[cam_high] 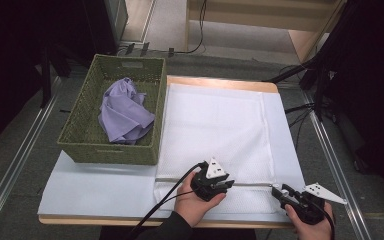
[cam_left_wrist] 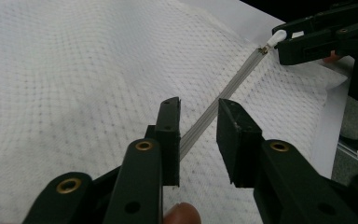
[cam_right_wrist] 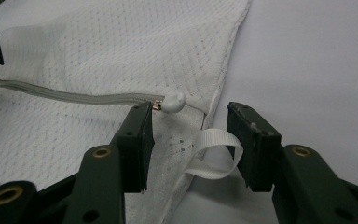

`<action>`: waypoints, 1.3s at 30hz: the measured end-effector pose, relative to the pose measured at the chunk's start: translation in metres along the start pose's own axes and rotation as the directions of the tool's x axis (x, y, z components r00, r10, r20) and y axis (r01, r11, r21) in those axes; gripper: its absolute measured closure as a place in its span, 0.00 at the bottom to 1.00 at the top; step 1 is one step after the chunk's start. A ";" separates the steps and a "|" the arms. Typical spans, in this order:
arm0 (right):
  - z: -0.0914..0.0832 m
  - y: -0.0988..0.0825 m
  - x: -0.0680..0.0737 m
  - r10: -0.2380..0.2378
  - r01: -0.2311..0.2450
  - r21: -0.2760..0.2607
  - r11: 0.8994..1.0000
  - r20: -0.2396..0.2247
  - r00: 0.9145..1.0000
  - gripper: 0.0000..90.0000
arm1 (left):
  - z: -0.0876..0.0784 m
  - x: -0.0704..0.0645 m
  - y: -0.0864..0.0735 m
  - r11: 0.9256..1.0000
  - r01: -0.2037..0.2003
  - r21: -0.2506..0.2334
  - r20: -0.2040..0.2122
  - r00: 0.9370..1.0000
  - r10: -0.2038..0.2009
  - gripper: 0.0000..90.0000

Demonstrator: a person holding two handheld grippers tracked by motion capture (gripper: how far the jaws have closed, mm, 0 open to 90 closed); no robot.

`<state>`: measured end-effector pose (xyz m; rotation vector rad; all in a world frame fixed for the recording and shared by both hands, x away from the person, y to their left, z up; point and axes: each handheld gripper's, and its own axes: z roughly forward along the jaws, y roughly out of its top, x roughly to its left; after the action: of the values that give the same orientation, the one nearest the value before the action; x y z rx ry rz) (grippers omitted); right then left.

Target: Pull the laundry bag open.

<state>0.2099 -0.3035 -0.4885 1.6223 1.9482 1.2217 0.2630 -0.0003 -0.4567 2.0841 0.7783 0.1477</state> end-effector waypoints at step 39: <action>-0.004 0.000 0.021 -0.016 0.018 -0.052 0.998 0.029 0.999 1.00 | 0.030 -0.016 0.029 0.999 0.007 -0.036 0.075 0.997 -0.005 0.73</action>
<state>0.2010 -0.2854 -0.4807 1.5854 1.8929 1.2260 0.2752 -0.0425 -0.4491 2.0411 0.7315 0.0792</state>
